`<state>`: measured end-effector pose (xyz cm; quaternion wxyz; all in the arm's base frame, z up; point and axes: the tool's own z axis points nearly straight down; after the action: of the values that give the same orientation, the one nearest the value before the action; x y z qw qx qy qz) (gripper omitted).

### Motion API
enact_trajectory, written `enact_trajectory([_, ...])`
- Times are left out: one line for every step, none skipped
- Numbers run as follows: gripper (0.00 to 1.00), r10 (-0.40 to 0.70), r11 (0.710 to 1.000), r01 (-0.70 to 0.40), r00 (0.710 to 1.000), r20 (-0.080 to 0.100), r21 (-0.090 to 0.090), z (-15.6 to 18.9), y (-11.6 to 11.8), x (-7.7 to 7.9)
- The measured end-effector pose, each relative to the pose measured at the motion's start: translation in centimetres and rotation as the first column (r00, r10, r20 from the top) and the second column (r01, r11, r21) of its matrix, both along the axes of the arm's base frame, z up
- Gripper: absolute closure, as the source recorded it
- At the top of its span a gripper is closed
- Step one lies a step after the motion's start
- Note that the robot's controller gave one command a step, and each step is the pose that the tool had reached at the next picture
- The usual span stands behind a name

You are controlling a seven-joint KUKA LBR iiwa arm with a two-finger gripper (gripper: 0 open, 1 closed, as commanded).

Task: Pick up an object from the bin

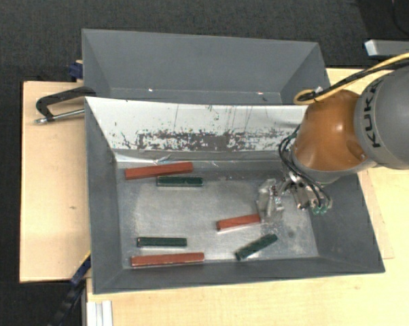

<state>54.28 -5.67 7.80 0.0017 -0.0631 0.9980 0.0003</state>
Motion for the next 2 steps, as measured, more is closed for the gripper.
enact_trajectory([0.0,0.001,1.0,-0.001,1.0,0.0,0.0,0.01,0.04,0.02])
enact_trajectory([0.0,0.001,1.0,-0.001,1.0,0.0,0.0,0.01,0.04,0.01])
